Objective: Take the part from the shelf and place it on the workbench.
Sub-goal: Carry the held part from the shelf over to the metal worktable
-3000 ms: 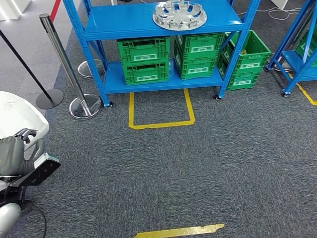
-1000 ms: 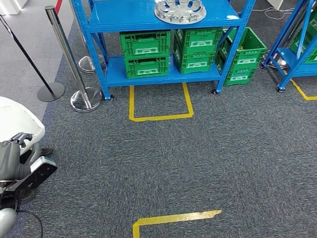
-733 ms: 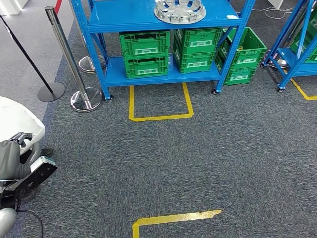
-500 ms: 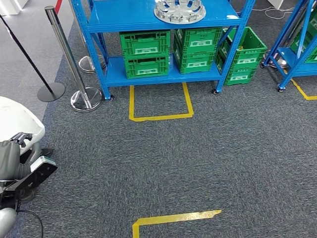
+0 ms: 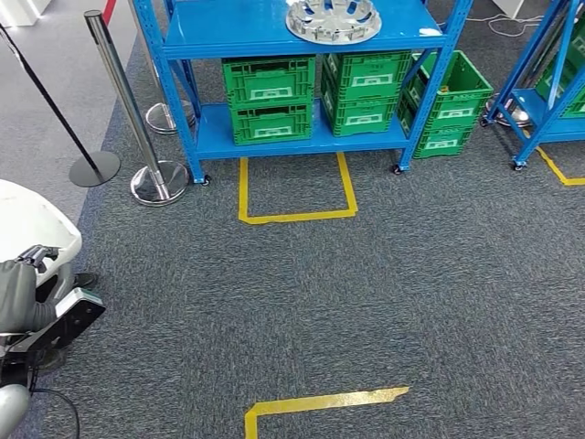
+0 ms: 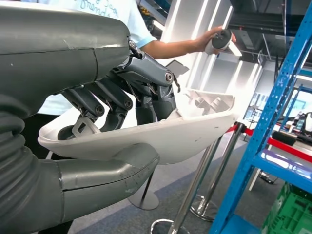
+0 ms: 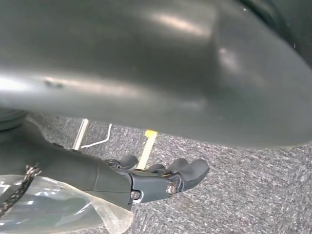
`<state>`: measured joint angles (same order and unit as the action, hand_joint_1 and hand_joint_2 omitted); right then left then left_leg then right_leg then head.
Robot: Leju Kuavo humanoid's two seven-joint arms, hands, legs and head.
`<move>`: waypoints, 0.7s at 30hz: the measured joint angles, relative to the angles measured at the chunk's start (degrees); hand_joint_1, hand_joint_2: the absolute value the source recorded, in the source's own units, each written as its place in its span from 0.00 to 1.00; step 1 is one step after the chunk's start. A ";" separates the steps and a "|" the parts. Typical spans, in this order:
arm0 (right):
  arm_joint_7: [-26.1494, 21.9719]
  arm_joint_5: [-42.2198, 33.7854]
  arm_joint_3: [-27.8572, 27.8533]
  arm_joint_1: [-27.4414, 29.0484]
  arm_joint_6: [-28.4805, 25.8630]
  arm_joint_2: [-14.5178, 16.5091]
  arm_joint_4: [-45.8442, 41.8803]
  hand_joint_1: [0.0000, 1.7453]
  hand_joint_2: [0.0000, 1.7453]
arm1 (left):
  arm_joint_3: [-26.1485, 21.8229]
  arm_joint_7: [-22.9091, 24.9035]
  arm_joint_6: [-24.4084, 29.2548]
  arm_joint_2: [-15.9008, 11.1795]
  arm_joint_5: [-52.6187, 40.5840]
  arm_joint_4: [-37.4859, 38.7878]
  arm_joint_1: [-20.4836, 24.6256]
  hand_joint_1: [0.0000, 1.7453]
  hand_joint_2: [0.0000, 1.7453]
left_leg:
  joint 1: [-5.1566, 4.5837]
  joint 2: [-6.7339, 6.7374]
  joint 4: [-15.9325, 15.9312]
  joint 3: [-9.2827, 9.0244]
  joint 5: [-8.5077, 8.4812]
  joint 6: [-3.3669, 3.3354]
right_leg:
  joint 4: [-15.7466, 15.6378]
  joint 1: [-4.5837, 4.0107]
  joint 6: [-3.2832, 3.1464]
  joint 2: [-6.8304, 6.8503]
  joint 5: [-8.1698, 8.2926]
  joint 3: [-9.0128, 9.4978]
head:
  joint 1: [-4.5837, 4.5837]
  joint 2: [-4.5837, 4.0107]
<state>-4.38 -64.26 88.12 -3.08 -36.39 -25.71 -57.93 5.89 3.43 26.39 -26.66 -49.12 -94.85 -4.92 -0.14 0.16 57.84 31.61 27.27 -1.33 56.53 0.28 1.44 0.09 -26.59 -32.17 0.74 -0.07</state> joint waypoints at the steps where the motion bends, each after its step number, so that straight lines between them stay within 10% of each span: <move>1: -0.01 0.01 -0.05 0.06 -0.07 -0.01 -0.08 0.00 0.00 | -0.11 0.01 -0.01 -0.01 -0.02 -0.07 0.00 1.00 1.00 | 0.14 0.07 -0.37 -0.07 -0.28 -0.28 | 0.14 -0.02 0.16 -0.02 -0.23 -0.17 | 0.02 0.00; 5: -0.02 0.12 -0.21 0.26 -0.17 -0.03 -0.32 0.00 0.00 | -0.50 0.01 -0.01 -0.01 -0.06 -0.34 -0.04 1.00 1.00 | 0.63 -0.10 -1.42 0.06 -1.20 -1.20 | 6.60 0.06 0.58 -0.09 -5.12 -3.27 | 0.36 0.00; 11: 0.05 0.29 -0.33 0.41 -0.26 -0.04 -0.32 0.00 0.00 | -0.53 0.02 -0.05 0.05 -0.07 -0.38 -0.25 1.00 1.00 | 0.68 -0.57 -1.36 0.35 -1.38 -1.03 | 11.10 0.30 0.83 -0.09 -6.83 -4.83 | 0.31 0.00; 17: 0.18 1.03 -0.69 0.72 -0.78 -0.10 -0.39 0.00 0.00 | -0.68 0.12 -0.15 0.14 -0.12 -0.47 -0.52 1.00 1.00 | 0.88 -3.99 -0.52 1.42 -1.95 1.24 | 0.01 1.12 0.85 -3.83 -3.21 2.78 | 0.31 0.00; 21: 0.27 1.13 -0.69 0.77 -0.93 -0.10 -0.46 0.00 0.00 | -0.77 0.11 -0.15 0.02 -0.12 -0.54 -0.77 1.00 1.00 | 1.13 -3.82 1.60 2.79 -0.73 2.42 | 0.11 1.09 -0.63 -1.36 -2.64 2.80 | 0.07 0.00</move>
<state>-4.11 -63.13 87.43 -2.31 -37.32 -25.81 -58.39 5.12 3.54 26.24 -26.64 -49.24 -95.38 -5.70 0.99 -3.66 59.44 34.39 26.53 1.09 56.64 1.37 0.80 -1.28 -29.23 -29.38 0.80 -0.07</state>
